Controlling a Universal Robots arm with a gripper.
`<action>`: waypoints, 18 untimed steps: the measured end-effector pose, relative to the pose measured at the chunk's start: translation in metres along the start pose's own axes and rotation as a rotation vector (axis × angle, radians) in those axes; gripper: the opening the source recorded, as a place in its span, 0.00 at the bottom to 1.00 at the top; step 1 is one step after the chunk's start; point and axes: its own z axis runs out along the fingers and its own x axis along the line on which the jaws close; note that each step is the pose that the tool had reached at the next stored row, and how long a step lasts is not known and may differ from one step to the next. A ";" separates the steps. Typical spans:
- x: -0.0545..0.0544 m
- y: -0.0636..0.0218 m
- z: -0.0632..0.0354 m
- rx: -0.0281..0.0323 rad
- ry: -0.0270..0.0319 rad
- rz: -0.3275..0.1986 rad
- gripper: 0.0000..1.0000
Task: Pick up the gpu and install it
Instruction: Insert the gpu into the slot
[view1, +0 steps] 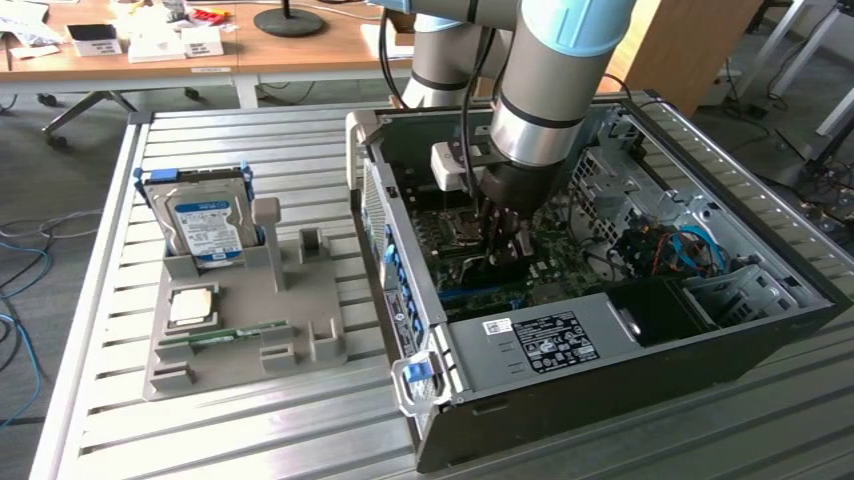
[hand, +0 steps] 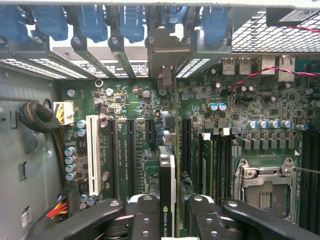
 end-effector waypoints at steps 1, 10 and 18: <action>0.000 0.0000 0.0000 0.0001 0.0000 0.000 0.27; 0.000 0.0000 0.0018 -0.0002 0.0005 0.000 0.27; 0.000 0.0017 0.0025 0.0005 0.0000 0.000 0.27</action>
